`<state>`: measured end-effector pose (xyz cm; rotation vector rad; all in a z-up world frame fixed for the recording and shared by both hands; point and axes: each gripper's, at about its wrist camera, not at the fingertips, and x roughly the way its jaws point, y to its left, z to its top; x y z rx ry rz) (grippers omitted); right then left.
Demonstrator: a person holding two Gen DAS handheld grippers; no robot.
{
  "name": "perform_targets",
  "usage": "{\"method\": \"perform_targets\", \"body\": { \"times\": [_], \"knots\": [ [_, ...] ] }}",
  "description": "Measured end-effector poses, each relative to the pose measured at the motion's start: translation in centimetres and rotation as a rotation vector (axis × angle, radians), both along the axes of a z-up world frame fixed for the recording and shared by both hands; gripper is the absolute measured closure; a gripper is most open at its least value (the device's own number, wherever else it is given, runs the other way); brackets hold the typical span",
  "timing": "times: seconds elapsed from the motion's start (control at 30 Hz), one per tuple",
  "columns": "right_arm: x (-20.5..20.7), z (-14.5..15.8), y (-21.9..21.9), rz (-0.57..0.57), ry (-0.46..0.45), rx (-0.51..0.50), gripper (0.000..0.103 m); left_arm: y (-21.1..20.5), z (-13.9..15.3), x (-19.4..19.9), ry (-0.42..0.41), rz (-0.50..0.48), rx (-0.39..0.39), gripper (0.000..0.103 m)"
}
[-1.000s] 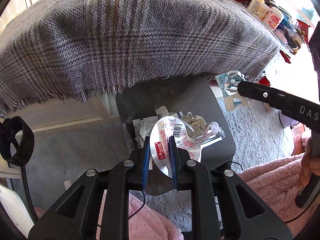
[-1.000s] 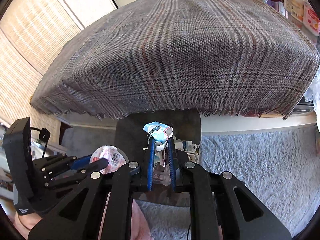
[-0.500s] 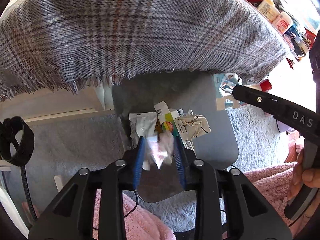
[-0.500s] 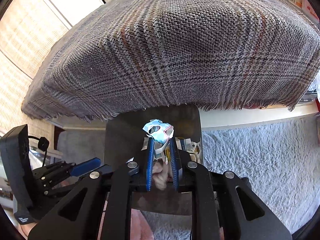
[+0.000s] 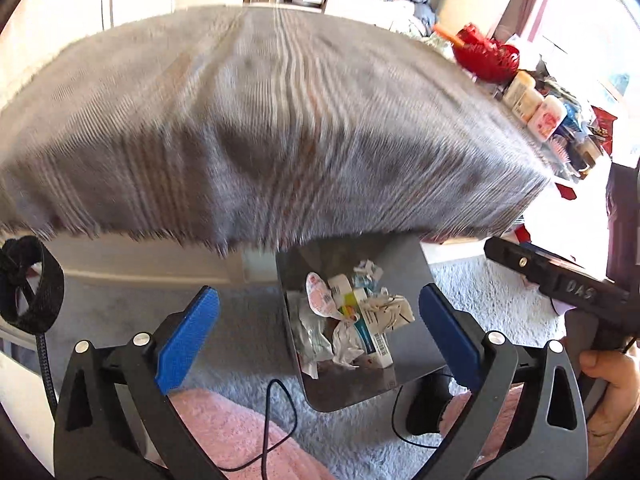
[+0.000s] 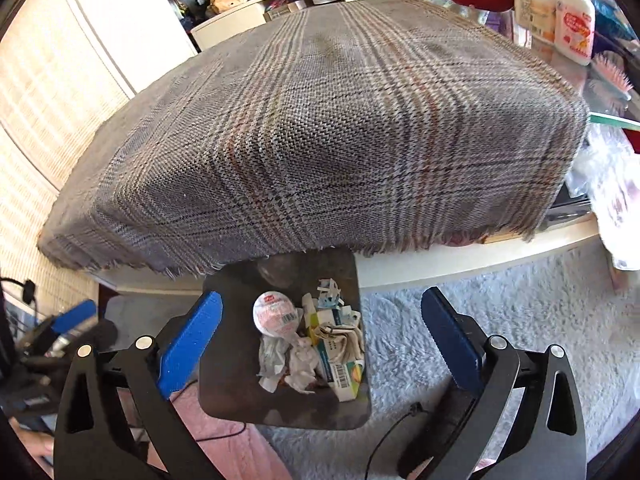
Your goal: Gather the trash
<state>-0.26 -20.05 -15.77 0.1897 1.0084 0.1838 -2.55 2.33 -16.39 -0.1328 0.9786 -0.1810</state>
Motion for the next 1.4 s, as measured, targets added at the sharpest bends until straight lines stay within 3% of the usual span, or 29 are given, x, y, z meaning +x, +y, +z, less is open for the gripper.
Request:
{"method": "perform_targets", "body": {
  "times": [0.17, 0.37, 0.57, 0.9, 1.4],
  "knots": [
    [-1.7, 4.0, -0.7, 0.008, -0.106, -0.079, 0.003, 0.1, 3.6, -1.6, -0.091, 0.014, 0.058, 0.008],
    [-4.9, 10.8, -3.4, 0.016, -0.386, -0.090, 0.003, 1.0, 7.4, -3.6, -0.224, 0.024, 0.011, 0.008],
    [-6.9, 12.9, -5.3, -0.004, -0.528, -0.091, 0.003, 0.1, 9.2, -4.1, -0.295, 0.049, 0.081, 0.008],
    [-6.2, 11.6, -7.5, -0.135, -0.502, -0.068, 0.003, -0.9, 10.1, -4.8, -0.348, 0.070, 0.135, 0.008],
    [-6.8, 11.6, -6.3, -0.100, -0.512, -0.105, 0.003, -0.6, 9.8, -5.2, -0.331, 0.103, 0.158, 0.008]
  ]
}}
